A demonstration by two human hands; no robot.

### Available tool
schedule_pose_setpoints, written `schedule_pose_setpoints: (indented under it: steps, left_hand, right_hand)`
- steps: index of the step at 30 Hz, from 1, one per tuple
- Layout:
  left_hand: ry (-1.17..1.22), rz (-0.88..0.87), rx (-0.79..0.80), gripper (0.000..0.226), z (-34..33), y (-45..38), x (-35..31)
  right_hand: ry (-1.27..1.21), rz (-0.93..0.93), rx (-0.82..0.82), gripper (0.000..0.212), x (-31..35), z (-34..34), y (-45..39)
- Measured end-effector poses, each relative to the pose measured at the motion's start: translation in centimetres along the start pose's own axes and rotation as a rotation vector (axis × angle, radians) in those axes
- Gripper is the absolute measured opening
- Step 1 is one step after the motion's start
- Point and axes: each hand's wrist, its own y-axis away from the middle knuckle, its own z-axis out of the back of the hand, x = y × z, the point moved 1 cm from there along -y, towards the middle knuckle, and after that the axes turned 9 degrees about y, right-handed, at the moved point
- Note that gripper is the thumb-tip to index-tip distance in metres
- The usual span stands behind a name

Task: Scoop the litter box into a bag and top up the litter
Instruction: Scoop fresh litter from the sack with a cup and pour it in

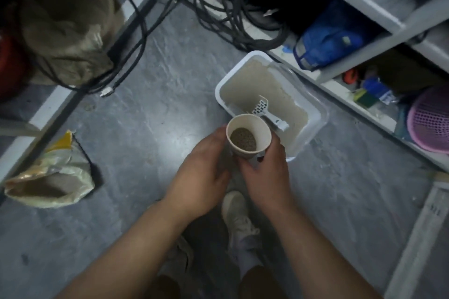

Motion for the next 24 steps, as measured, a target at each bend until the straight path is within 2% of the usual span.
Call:
schedule_pose_setpoints:
  steps: [5, 12, 18, 24]
  left_hand:
    - [-0.237, 0.105, 0.116, 0.078, -4.0, -3.3, 2.8]
    - [-0.417, 0.196, 0.251, 0.071, -10.3, -8.1, 4.6]
    - [-0.489, 0.227, 0.352, 0.071, -13.4, -13.0, 6.6]
    - [-0.521, 0.3, 0.505, 0.077, -15.5, -16.1, 11.2]
  right_hand:
    - [-0.045, -0.132, -0.045, 0.076, -4.9, 1.8, -1.6]
    - [-0.127, -0.307, -0.032, 0.075, -12.0, 4.7, -5.2]
    - [-0.122, -0.332, -0.067, 0.074, -16.3, 4.6, -7.9]
    - [-0.141, -0.307, -0.106, 0.062, -19.6, 0.9, -9.7]
